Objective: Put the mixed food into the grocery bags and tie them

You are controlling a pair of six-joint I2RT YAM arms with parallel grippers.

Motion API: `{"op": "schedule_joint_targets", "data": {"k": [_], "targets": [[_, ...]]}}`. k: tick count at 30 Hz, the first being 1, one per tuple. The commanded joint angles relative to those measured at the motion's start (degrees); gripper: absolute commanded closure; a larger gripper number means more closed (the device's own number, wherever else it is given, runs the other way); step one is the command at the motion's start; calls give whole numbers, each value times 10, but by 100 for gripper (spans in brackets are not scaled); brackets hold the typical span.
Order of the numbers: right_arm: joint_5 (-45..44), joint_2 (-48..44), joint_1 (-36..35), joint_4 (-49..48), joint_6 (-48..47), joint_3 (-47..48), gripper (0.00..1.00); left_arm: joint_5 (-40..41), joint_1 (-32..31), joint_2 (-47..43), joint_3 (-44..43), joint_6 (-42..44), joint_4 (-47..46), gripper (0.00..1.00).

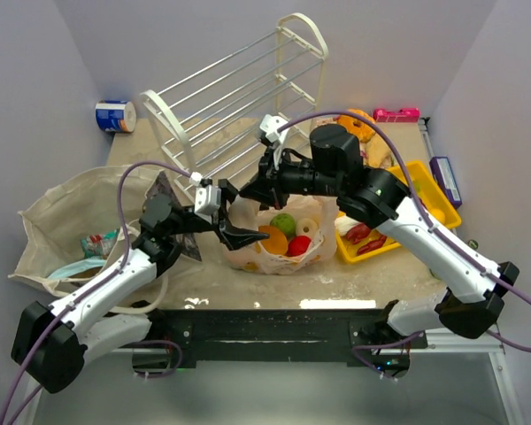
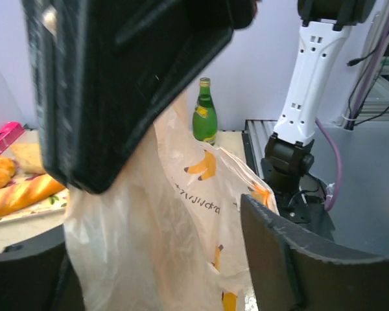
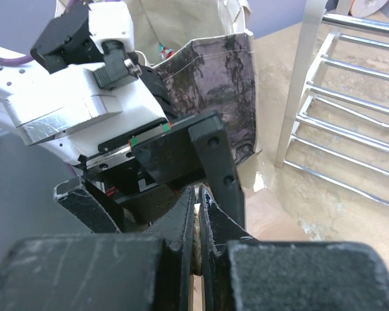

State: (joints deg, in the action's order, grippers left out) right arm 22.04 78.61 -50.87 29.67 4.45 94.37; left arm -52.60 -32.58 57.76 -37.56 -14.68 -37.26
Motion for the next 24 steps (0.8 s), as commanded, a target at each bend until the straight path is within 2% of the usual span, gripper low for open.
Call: {"op": "schedule_joint_targets", "data": {"k": [1, 7, 10, 11, 13, 14, 17, 18, 19, 21, 24], "targets": [[14, 1, 5, -8, -2, 34, 100, -39, 4, 10, 23, -51, -82, 32], [20, 7, 9, -10, -1, 38, 100, -41, 3, 27, 57, -81, -127, 42], [18, 7, 10, -10, -1, 38, 100, -44, 3, 46, 54, -100, -140, 63], [17, 7, 12, -9, -1, 38, 100, -44, 4, 53, 51, -110, -142, 81], [-1, 1, 13, -2, -6, 42, 100, -10, 5, 51, 46, -113, -122, 100], [-11, -1, 16, 2, -8, 45, 100, 12, 7, 39, 41, -105, -79, 100], [-46, -23, 32, 18, -26, 51, 60, 102, 15, -4, 30, -87, 24, 100], [-52, -30, 38, 19, -36, 50, 29, 121, 19, -14, 26, -87, 48, 100], [-58, -37, 44, 17, -41, 48, 19, 148, 28, -27, 21, -85, 71, 100], [-57, -56, 71, 14, -70, 44, 7, 163, 37, -33, 1, -84, 136, 100], [-21, -74, 114, 5, -105, 29, 3, 167, 52, -27, -22, -75, 202, 100]]}}
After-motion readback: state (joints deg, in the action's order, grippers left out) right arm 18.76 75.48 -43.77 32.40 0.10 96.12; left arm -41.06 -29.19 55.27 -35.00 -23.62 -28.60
